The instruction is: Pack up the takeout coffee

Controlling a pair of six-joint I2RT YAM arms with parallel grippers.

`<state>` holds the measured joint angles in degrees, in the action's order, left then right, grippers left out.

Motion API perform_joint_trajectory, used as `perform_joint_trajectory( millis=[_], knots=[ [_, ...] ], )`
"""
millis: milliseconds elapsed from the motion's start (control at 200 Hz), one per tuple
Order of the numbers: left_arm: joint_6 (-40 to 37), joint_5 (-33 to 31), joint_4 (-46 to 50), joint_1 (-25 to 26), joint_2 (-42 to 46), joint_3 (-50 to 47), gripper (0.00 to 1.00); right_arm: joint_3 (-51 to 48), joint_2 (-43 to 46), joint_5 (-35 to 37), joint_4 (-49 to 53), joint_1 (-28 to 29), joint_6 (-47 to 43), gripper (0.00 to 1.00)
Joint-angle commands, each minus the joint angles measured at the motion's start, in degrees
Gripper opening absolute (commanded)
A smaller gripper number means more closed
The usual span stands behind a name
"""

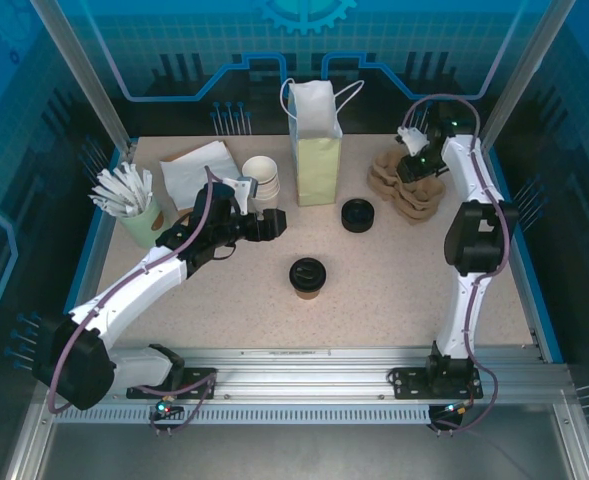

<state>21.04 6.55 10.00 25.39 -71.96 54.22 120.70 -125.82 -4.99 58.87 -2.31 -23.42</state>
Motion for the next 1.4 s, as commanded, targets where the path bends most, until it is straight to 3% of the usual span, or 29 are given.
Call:
perform_joint_trajectory(
  millis=[0, 1391],
  knots=[
    [0.8, 1.5, -1.1, -0.4, 0.1, -0.2, 0.9, 3.1, -1.1, -1.1, 2.6, -0.5, -1.9, 0.36],
    [0.3, 1.5, -0.4, -0.3, -0.9, 0.2, 0.9, 8.9, -7.0, -1.8, 7.0, -2.1, -9.5, 0.49]
  ],
)
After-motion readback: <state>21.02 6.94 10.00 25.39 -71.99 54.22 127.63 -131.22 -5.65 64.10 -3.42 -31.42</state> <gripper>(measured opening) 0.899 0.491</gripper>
